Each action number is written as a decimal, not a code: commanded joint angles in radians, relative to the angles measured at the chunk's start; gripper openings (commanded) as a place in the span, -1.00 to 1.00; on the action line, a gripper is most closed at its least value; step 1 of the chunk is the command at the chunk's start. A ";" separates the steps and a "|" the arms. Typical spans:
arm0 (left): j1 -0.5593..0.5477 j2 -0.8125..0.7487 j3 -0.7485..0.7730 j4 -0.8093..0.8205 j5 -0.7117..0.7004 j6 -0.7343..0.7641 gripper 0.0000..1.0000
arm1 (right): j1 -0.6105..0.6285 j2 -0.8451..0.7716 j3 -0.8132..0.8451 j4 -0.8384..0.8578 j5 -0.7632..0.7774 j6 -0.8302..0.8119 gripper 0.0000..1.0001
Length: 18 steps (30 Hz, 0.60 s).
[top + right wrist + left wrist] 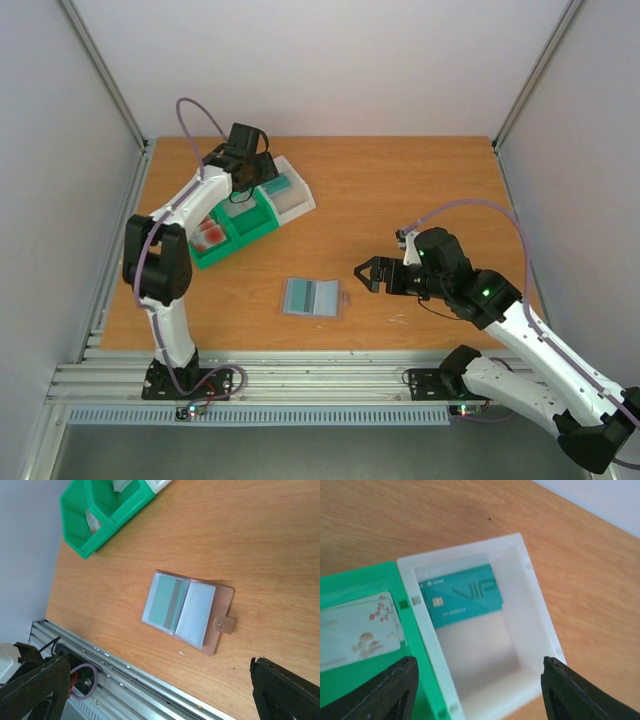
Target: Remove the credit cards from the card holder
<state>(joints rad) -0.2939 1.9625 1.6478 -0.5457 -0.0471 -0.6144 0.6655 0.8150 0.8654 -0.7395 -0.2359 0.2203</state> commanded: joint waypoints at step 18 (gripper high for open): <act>-0.071 -0.415 -0.530 -0.038 0.453 0.099 0.16 | -0.002 0.144 -0.078 0.151 -0.155 0.091 0.26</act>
<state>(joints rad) -0.3225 1.5906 1.1889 -0.6258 0.3065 -0.5335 0.6655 0.9298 0.8143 -0.6670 -0.3412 0.2749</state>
